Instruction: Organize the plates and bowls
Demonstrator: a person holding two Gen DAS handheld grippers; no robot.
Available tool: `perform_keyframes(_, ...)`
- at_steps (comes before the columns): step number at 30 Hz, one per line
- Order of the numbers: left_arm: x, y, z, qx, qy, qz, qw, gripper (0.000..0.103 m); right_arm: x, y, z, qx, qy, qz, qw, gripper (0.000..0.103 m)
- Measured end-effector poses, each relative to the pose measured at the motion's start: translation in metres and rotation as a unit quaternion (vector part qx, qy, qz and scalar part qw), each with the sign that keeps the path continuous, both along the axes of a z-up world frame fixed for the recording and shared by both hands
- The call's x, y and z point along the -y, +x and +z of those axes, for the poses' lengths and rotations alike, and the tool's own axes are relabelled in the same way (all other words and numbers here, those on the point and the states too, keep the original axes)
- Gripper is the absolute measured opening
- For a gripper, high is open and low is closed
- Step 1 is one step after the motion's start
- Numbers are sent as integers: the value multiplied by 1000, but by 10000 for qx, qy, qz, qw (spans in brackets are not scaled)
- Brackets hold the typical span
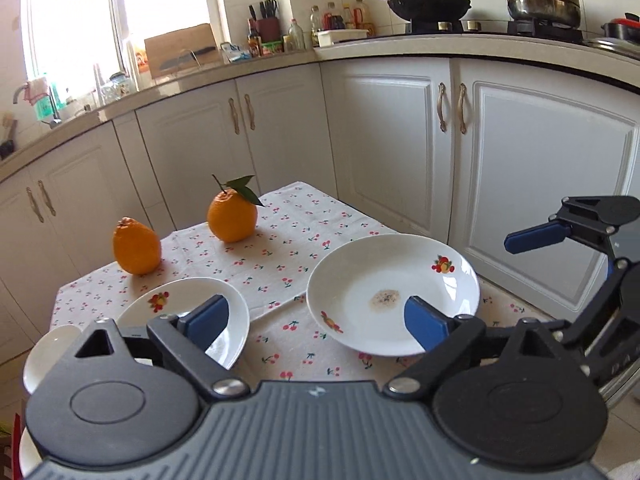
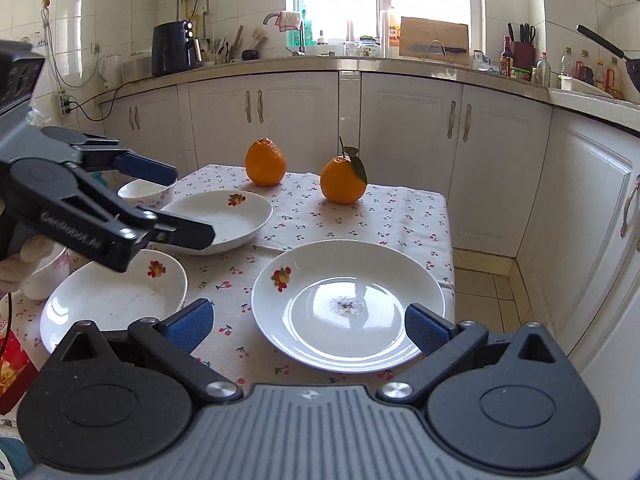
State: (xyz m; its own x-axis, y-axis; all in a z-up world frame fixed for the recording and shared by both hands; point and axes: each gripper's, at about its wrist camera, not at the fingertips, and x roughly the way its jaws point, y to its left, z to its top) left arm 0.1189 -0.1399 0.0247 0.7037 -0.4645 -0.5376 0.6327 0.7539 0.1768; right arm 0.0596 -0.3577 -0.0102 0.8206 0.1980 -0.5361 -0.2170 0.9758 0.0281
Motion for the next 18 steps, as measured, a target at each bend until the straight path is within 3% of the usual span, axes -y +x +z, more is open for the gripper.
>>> perform_keyframes(3, -17, -27, -2, 245, 168, 130, 9995, 95, -12, -6, 2, -17, 11, -60, 10000, 103)
perform_keyframes(14, -84, -86, -29, 334, 211, 848, 9956, 97, -49, -31, 7, 29, 201, -257, 9995, 103)
perform_keyframes(18, -108, -98, -40, 183, 70, 1049, 9943, 99, -58, -37, 4, -12, 188, -244, 9995, 103)
